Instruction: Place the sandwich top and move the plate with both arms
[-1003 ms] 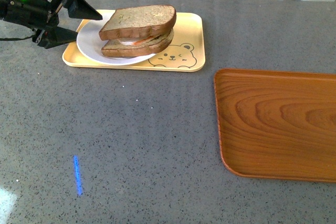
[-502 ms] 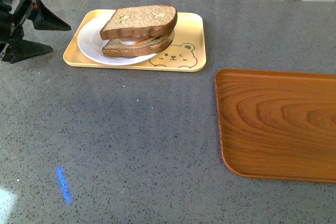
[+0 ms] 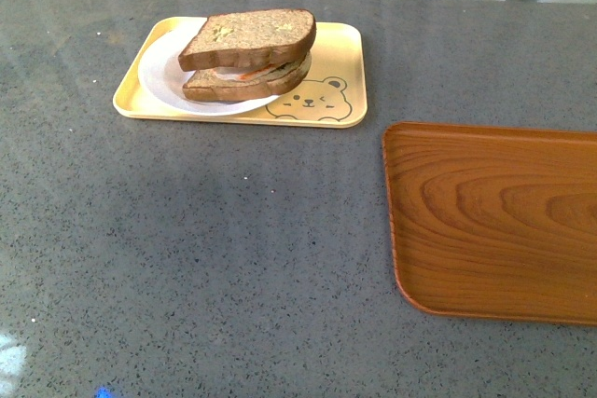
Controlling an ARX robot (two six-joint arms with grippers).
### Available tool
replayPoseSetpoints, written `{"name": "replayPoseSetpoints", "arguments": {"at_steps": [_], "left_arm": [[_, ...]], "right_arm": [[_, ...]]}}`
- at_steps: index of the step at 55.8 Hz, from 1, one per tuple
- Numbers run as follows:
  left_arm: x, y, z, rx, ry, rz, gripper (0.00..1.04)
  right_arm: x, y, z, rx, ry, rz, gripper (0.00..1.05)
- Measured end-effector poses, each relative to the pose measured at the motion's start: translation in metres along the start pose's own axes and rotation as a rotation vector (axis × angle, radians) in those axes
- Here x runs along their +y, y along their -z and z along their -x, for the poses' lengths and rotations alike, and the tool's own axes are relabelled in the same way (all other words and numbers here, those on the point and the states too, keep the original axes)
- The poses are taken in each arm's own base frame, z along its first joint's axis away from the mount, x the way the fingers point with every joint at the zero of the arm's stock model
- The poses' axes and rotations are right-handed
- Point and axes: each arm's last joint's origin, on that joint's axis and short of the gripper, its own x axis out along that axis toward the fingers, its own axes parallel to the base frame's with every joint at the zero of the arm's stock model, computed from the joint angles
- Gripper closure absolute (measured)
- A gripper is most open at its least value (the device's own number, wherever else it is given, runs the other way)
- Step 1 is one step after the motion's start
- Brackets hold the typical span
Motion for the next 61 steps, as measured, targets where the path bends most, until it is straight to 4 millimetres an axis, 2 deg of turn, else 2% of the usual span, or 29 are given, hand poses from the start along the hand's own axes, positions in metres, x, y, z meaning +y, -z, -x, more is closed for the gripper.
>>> {"name": "replayPoseSetpoints", "arguments": {"at_steps": [2,7,20,28,38,43,61], "left_arm": [[-0.006,-0.003,0.012,-0.038,-0.006,-0.026,0.47],[-0.025,-0.007,0.049,-0.075,-0.004,-0.082,0.68],[-0.041,0.000,0.095,-0.040,-0.009,-0.091,1.04],[-0.053,-0.011,0.129,-0.053,-0.006,-0.099,1.03],[-0.064,-0.007,0.163,-0.044,-0.032,-0.100,1.03],[-0.071,-0.006,0.176,-0.045,-0.007,-0.102,1.03],[-0.071,-0.005,0.205,-0.043,-0.009,-0.102,1.03]], "right_arm": [[0.000,0.000,0.000,0.000,0.000,0.000,0.09],[0.000,0.000,0.000,0.000,0.001,0.000,0.09],[0.000,0.000,0.000,0.000,0.000,0.000,0.09],[0.000,0.000,0.000,0.000,0.000,0.000,0.09],[0.000,0.000,0.000,0.000,0.000,0.000,0.09],[0.000,0.000,0.000,0.000,0.000,0.000,0.09],[0.000,0.000,0.000,0.000,0.000,0.000,0.09]]}}
